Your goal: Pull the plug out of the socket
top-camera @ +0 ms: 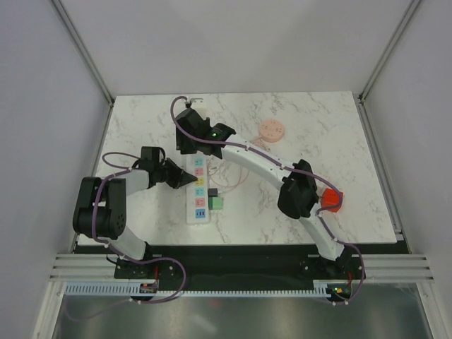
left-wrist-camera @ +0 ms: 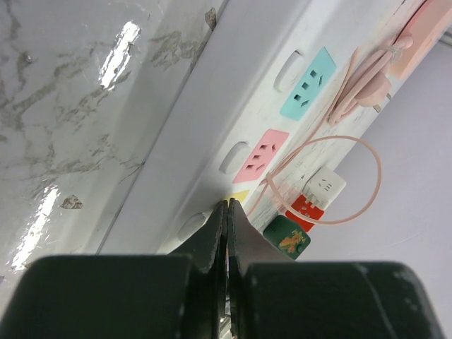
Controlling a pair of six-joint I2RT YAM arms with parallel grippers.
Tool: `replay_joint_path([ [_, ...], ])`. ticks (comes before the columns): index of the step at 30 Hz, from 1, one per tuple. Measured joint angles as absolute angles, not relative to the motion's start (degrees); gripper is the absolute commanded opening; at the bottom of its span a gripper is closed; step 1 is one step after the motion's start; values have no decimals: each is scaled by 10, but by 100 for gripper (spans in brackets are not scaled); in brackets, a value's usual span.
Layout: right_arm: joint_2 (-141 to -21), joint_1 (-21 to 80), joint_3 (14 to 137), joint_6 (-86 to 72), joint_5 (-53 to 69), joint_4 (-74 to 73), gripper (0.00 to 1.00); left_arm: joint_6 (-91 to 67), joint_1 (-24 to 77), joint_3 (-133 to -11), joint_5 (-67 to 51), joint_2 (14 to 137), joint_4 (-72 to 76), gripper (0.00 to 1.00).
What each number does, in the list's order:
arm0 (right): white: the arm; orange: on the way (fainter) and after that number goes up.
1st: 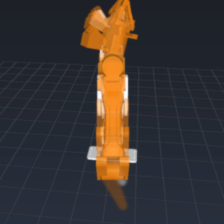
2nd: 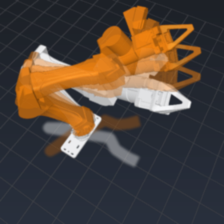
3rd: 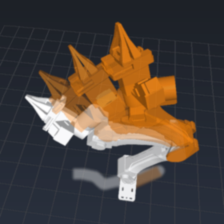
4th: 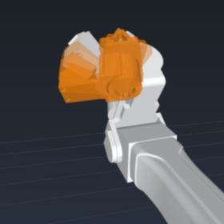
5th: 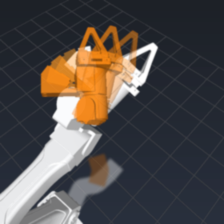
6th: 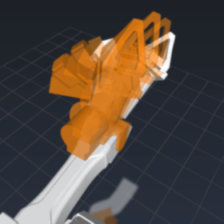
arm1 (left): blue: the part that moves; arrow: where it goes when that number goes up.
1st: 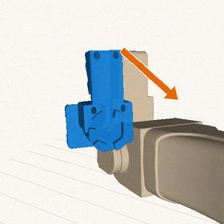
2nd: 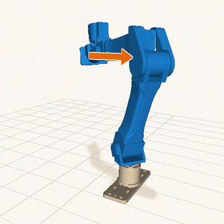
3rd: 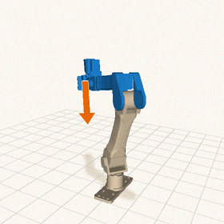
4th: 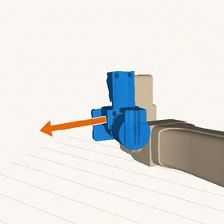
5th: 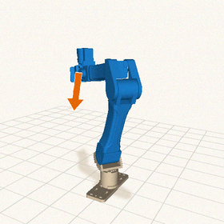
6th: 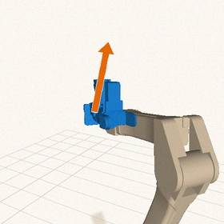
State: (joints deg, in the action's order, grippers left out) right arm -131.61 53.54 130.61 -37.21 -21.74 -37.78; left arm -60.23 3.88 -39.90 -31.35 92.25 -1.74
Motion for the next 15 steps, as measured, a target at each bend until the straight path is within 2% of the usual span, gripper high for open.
replay_joint_path([
  [5,-1256,512,1220,-361,-207,-354,0,-600,39,-399,-299,910,-24,2],
  [12,-1043,403,932,-335,-137,-282,0,-586,38,-399,-274,844,-46,2],
  [15,-937,323,831,-321,-115,-265,0,-580,38,-402,-296,809,-48,2],
])
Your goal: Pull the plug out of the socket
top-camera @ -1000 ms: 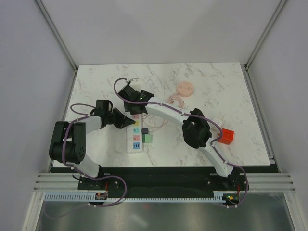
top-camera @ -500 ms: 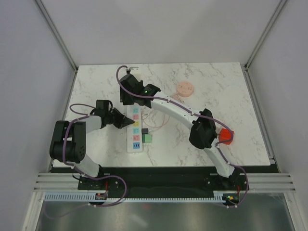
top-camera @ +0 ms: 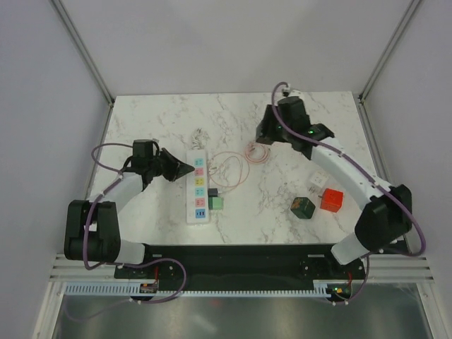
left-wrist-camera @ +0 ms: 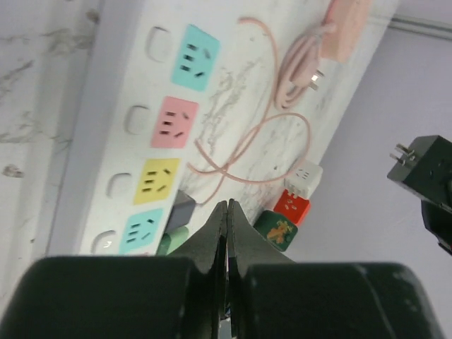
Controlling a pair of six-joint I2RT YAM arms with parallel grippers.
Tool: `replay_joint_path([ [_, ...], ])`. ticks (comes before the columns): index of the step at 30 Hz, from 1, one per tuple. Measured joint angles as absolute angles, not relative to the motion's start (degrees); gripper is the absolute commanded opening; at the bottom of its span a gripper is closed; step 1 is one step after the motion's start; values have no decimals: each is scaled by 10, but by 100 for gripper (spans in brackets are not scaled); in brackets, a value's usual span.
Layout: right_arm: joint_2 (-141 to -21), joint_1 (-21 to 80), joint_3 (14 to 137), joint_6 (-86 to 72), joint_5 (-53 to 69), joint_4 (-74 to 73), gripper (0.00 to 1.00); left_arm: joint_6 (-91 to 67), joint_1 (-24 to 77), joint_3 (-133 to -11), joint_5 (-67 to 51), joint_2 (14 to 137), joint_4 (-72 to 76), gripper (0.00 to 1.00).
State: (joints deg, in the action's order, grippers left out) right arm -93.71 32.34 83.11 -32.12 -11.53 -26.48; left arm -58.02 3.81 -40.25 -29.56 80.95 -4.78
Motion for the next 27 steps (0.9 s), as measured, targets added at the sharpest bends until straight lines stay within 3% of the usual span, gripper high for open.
replay_joint_path([
  [6,-771,92,686,-306,-46,-228,0,-558,38,-453,-394,810,-55,2],
  [14,-695,-134,530,-309,62,-210,0,-511,39,-503,-481,857,-71,2],
  [23,-681,-214,424,-326,95,-182,0,-466,39,-512,-486,879,-92,2],
  [27,-694,-219,417,-328,103,-164,5,-455,39,-512,-486,888,-102,2],
])
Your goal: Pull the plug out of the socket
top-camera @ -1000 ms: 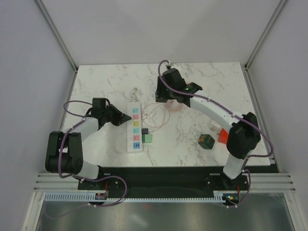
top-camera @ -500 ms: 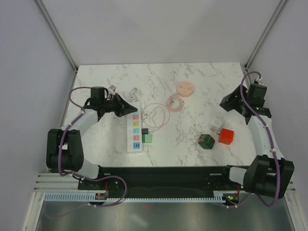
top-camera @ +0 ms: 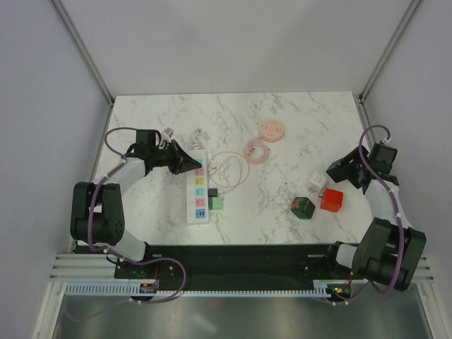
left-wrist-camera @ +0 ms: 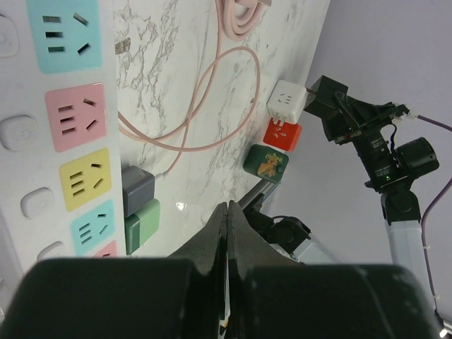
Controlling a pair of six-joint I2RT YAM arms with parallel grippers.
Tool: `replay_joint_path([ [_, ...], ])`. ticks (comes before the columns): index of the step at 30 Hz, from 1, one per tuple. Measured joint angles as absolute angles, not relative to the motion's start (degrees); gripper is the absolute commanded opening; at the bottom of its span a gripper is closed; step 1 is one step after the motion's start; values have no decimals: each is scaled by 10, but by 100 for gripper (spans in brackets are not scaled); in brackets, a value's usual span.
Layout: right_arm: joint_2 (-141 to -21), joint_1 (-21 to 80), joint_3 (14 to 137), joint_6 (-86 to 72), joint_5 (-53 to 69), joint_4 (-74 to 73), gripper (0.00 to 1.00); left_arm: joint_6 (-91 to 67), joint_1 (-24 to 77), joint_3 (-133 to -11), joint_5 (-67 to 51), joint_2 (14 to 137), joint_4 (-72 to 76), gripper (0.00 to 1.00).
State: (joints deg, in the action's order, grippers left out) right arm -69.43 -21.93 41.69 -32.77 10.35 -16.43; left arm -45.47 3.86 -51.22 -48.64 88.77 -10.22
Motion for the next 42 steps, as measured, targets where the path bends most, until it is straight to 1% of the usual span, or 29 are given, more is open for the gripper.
replay_joint_path([
  [4,-722,-219,417,-326,116,-149,8,-448,39,-512,-487,889,-107,2],
  [7,-733,-219,416,-326,120,-141,13,-446,39,-512,-487,889,-107,2],
  [8,-733,-219,416,-325,121,-140,17,-445,39,-512,-487,889,-107,2],
  [10,-734,-219,415,-325,122,-138,22,-444,39,-512,-487,889,-107,2],
  [18,-734,-219,411,-325,121,-133,22,-442,39,-512,-488,889,-107,2],
  [30,-750,-219,400,-319,119,-137,32,-441,39,-512,-497,889,-107,2],
  [33,-750,-219,398,-314,119,-141,37,-441,39,-512,-497,889,-107,2],
  [37,-750,-219,398,-308,118,-142,50,-440,39,-512,-497,889,-107,2],
  [39,-750,-219,398,-302,118,-144,53,-440,39,-512,-497,889,-107,2],
  [40,-750,-219,398,-301,118,-146,58,-440,39,-512,-497,889,-107,2],
  [42,-751,-219,398,-297,118,-149,64,-440,39,-512,-497,889,-107,2],
])
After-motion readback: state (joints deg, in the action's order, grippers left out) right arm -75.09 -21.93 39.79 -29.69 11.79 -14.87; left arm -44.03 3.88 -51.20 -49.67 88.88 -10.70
